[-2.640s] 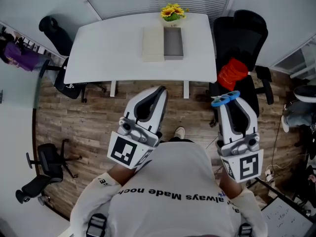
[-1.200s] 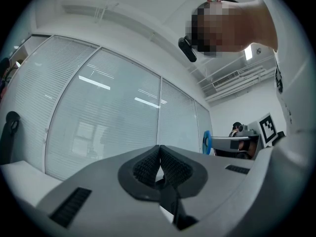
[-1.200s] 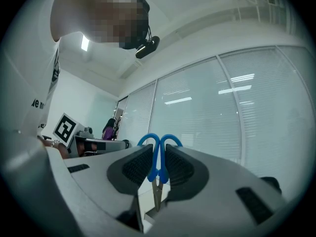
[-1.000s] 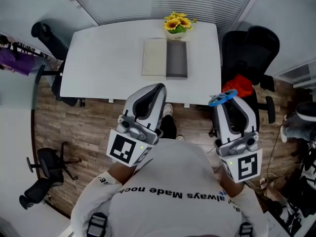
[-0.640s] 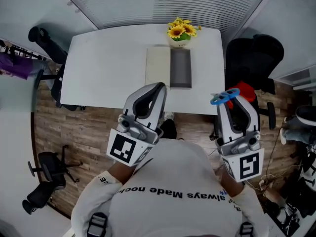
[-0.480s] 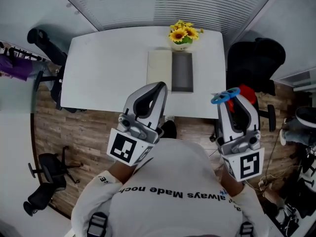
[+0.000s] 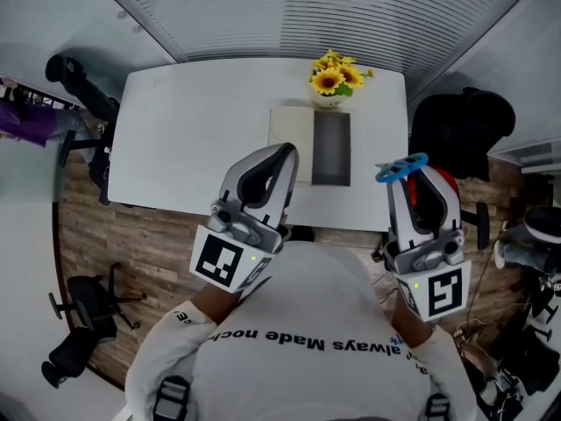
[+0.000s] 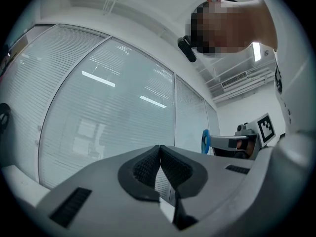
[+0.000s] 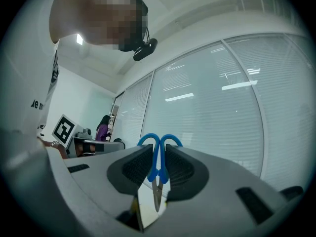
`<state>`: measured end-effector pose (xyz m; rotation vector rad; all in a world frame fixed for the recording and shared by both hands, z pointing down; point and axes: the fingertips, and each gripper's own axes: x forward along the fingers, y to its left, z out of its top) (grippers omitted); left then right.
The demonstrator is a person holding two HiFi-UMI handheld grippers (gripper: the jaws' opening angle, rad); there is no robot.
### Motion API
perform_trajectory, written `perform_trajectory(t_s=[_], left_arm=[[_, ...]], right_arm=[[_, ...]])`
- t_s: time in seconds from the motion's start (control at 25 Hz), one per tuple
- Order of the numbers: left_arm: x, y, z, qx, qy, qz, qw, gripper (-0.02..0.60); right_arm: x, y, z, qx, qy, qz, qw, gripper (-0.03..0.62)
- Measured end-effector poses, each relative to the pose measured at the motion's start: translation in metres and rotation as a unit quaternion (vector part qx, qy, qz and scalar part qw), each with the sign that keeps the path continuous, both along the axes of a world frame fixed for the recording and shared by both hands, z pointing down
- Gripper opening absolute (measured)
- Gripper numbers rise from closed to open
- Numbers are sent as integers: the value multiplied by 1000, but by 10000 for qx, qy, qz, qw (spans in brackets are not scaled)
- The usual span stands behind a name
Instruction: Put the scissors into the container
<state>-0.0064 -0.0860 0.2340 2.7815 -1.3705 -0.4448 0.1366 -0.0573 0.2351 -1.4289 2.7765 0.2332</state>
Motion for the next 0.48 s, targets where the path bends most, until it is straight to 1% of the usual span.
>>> perform_trajectory(t_s=[0.24, 0.48], left_arm=[[-12, -25, 3, 20, -15, 10, 10000, 20], [-19, -39, 4, 27, 53, 99, 9999, 20]], right_arm=[[-12, -24, 1, 42, -33, -11, 10000, 87], [-21, -37, -1, 61, 23, 42, 10000, 88]])
